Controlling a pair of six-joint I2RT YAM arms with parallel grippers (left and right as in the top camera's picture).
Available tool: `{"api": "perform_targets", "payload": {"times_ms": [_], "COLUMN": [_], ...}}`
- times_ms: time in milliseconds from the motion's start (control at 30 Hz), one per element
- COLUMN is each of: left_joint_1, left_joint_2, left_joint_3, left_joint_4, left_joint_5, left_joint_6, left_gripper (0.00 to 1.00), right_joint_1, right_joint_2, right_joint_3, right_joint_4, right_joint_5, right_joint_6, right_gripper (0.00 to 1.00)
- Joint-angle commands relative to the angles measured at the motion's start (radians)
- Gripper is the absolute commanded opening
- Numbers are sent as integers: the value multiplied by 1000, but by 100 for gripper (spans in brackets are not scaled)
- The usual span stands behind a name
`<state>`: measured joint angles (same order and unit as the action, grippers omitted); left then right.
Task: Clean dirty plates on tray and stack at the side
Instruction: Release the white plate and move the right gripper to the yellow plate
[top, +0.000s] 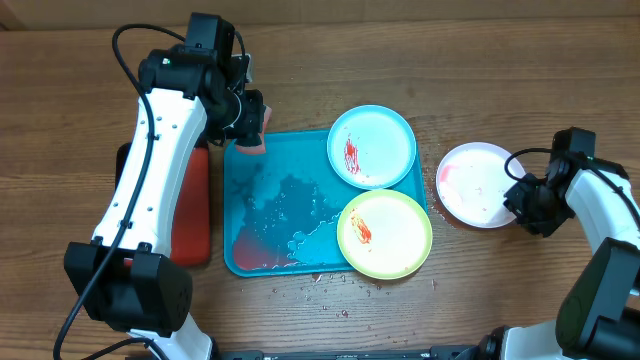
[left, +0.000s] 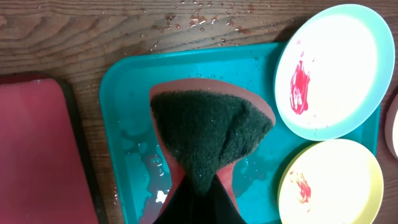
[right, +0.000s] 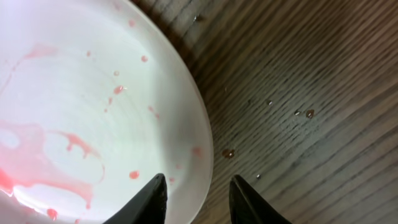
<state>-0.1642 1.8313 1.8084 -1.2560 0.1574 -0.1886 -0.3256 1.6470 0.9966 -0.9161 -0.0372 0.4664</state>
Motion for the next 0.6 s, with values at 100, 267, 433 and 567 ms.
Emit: {"api": "perform_targets", "payload": {"times_ms": [100, 267, 433, 567], "left_joint_1": [-3, -3, -3, -3], "left_joint_2": [-1, -9, -78, -150], "left_joint_3": [-2, 23, 104, 112], "left_joint_4": [4, -20, -72, -145], "left_joint_5": [12, 19, 19, -53], "left_joint_6": [-9, 13, 8, -63], "left_gripper": [4, 4, 4, 4], "right_joint_1": [23, 113, 251, 360], "right_joint_2": [-29, -39, -39, -37], "right_joint_3": [138, 174, 141, 79], "right_joint_4": [-143, -256, -286, -250], "right_joint_5": [-260, -372, -362, -310], "right_joint_6": [-144, -274, -311, -298], "right_gripper": [36, 38, 42, 42]}}
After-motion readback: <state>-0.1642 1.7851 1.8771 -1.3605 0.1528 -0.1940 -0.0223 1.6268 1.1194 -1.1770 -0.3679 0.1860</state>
